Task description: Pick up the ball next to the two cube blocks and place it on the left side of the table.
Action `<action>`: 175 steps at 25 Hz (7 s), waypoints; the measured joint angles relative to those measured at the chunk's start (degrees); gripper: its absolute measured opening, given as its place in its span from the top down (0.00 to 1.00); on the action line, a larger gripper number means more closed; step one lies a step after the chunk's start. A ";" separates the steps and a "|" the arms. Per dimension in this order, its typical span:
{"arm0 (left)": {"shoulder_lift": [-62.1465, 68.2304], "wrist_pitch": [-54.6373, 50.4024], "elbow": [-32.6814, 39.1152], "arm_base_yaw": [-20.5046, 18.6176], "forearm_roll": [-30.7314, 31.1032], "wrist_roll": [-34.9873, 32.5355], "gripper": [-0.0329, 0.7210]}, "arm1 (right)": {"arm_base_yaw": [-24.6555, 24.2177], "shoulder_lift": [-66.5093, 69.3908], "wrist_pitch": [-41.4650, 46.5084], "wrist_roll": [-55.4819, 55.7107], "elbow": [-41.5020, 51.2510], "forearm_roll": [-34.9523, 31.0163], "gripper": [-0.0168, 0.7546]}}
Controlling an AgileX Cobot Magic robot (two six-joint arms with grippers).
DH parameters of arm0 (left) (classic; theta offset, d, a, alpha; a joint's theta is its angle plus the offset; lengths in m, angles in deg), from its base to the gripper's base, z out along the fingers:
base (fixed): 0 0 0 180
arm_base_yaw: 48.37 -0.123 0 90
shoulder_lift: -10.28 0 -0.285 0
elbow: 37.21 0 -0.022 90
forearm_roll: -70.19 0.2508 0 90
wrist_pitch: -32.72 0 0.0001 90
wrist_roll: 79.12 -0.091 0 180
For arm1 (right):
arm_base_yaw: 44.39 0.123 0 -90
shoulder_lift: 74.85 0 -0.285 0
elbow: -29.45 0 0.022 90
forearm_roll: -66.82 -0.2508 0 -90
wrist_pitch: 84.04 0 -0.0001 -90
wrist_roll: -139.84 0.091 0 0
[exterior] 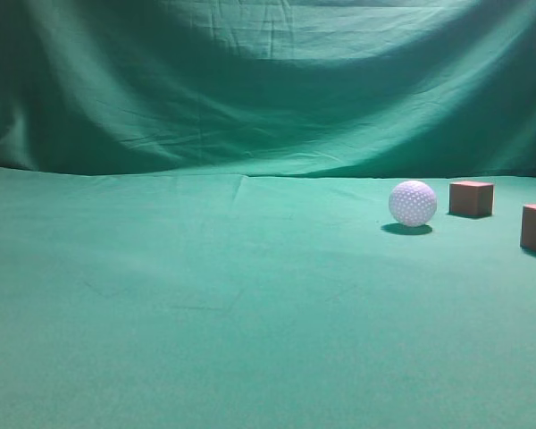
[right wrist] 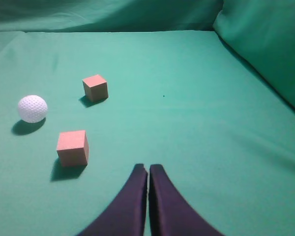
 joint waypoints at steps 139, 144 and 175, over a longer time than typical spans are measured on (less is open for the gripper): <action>0.00 0.00 0.00 0.00 0.00 0.00 0.96 | 50.04 147.51 -3.98 -38.73 -124.48 -35.65 0.57; 0.00 0.00 0.00 0.00 0.00 0.00 0.96 | 50.24 149.12 -6.28 -38.73 -125.24 -36.10 0.57; 0.00 0.00 0.00 0.00 0.00 0.00 0.96 | 39.26 112.68 49.80 -7.99 -125.89 -10.60 0.98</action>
